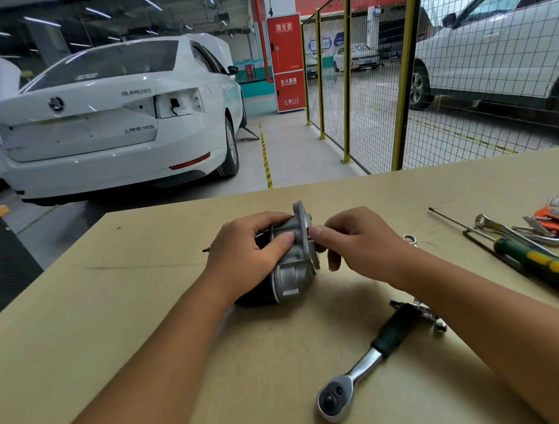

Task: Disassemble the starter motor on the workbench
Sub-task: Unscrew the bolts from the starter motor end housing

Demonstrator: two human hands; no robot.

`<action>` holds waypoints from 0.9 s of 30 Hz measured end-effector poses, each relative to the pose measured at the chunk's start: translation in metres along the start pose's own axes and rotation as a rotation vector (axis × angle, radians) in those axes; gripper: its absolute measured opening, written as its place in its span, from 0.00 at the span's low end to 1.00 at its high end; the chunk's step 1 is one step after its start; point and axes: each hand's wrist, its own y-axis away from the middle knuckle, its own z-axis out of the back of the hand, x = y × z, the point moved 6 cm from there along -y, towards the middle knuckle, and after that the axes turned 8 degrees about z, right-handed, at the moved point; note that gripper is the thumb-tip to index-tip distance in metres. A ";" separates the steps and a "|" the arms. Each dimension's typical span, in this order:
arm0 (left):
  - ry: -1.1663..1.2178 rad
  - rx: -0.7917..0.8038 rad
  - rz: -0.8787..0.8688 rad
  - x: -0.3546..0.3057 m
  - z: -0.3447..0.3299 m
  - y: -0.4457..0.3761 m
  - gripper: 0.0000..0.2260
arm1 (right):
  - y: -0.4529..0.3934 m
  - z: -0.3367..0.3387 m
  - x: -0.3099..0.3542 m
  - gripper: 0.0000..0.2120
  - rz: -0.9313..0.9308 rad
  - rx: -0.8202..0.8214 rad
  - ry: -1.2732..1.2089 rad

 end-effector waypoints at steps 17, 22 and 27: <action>-0.002 0.008 0.001 -0.002 0.000 0.000 0.19 | 0.000 0.001 -0.002 0.12 -0.022 0.010 -0.180; -0.002 0.014 -0.002 -0.002 0.001 0.001 0.19 | -0.001 0.005 0.000 0.10 0.007 0.020 -0.125; -0.019 0.014 -0.001 -0.003 0.001 0.001 0.20 | -0.005 0.021 -0.002 0.07 -0.033 -0.001 -0.191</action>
